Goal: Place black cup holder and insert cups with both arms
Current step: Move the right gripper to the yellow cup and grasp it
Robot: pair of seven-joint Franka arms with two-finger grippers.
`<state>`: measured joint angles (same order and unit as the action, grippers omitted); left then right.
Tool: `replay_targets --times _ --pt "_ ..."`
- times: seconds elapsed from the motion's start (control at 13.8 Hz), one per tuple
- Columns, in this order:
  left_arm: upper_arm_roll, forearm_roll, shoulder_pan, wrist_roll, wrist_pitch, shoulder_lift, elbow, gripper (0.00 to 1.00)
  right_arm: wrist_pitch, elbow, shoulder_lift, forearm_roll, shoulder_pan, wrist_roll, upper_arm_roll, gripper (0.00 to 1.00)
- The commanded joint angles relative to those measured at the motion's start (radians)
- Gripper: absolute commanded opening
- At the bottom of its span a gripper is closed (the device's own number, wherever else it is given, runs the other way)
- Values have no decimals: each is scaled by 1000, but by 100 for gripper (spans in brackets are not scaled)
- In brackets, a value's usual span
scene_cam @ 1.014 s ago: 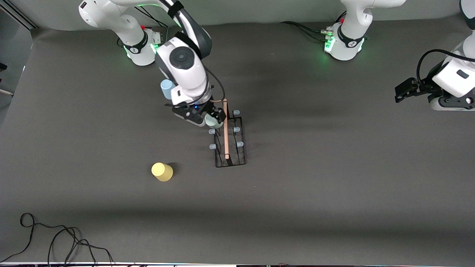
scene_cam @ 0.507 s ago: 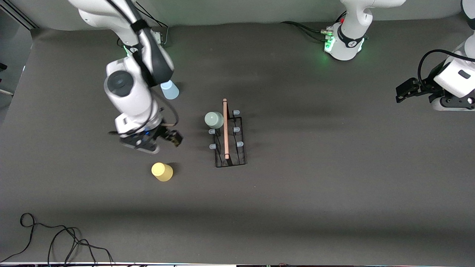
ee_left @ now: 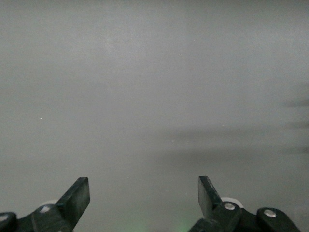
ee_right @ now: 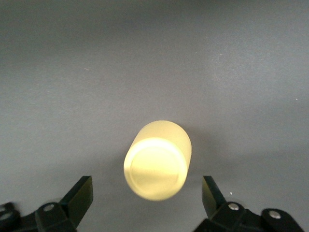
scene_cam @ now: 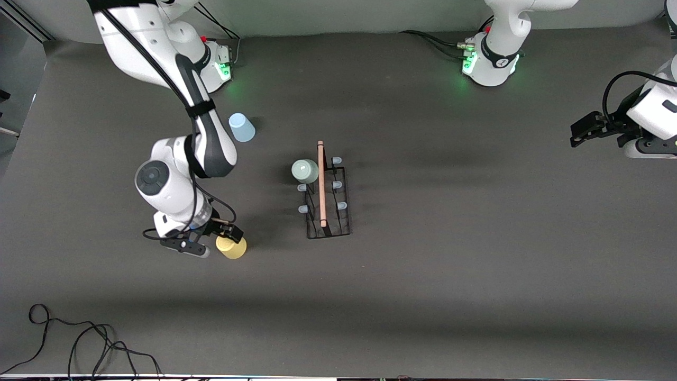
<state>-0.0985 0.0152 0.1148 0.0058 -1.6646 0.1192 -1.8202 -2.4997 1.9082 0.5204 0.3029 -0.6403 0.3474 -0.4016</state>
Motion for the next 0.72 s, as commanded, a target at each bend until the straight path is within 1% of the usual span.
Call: replay_targets --times 0.0,0.14,0.22,0.29,0.36,0.43,0.51,0.58,0.65 --pt "5 2 -6 22 -7 -9 16 100 -33 -43 65 33 21 -39 3 100" --pt "6 2 -3 22 -7 -9 16 100 -45 -43 96 35 22 -66 3 99" --pt "6 2 -1 22 -4 -9 18 100 -54 -41 107 42 22 -67 4 92" --pt "8 2 0 8 -4 -7 18 100 -50 -41 110 65 22 -68 4 72" --pt "8 0 3 5 -6 -7 18 100 -45 -41 109 82 21 -68 6 46" --pt "8 0 5 5 -7 -9 18 100 -42 -41 107 82 21 -70 10 17" --pt "8 2 5 5 -6 -9 16 100 -34 -41 95 84 19 -71 10 0" --pt "8 2 5 5 -3 -9 18 100 -3 -44 70 84 13 -71 7 0" --pt "8 0 0 6 -1 -9 18 100 62 -55 34 82 5 -59 4 0"
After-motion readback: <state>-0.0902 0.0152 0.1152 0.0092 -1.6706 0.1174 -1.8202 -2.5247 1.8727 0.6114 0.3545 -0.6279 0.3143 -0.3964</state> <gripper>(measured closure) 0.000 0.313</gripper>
